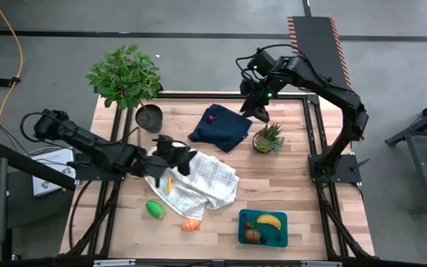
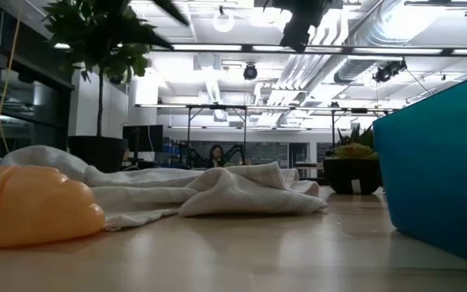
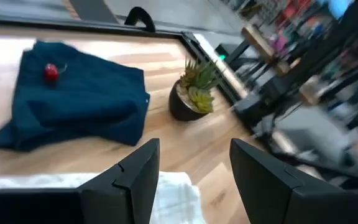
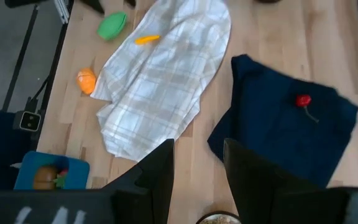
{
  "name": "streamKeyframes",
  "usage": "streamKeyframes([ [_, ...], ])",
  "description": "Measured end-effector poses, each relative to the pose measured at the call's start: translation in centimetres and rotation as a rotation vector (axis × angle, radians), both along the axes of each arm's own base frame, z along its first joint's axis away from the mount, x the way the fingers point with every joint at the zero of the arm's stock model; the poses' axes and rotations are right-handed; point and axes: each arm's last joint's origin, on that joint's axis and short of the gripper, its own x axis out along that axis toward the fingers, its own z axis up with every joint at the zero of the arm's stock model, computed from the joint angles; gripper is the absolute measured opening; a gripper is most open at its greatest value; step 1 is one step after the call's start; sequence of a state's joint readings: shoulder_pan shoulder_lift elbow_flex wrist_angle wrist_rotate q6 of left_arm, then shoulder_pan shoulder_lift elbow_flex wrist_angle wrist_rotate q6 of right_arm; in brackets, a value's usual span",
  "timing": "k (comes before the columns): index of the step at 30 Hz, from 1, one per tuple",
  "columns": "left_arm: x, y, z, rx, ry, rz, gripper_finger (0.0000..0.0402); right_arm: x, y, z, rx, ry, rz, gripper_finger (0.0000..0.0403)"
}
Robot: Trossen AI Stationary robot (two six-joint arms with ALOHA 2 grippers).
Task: Pick and placing Produce into tupperware
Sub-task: Put the cherry into the bin
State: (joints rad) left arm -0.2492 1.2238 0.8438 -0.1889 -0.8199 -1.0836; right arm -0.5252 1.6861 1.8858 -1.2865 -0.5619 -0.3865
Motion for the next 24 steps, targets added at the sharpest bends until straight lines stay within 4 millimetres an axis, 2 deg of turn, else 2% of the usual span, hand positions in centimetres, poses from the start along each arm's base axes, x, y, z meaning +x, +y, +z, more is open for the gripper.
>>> streamKeyframes([
  [4,2.3,-0.5,0.9,0.127,0.210,0.017,0.0184,-1.0,0.3,1.0,-0.021,-0.037,-0.001,0.0129],
  [6,3.0,-0.5,0.1,0.227,0.329,0.066,0.0184,-1.4,0.3,1.4,-0.025,-0.049,-0.004,0.0129],
  [8,4.0,-0.6,-0.7,0.286,0.371,0.105,0.0184,-1.7,0.4,1.7,-0.032,-0.059,-0.008,0.0129],
  [11,5.0,0.1,-2.4,0.276,0.388,0.166,0.0184,-2.1,0.5,2.1,-0.041,-0.075,-0.010,0.0129],
  [19,7.9,4.3,-5.6,0.163,0.353,0.304,0.0184,-2.5,0.8,2.6,-0.036,-0.091,-0.018,0.0129],
  [24,8.2,7.2,-6.4,0.103,0.373,0.349,0.0184,-2.5,1.0,2.6,-0.022,-0.082,-0.012,0.0129],
])
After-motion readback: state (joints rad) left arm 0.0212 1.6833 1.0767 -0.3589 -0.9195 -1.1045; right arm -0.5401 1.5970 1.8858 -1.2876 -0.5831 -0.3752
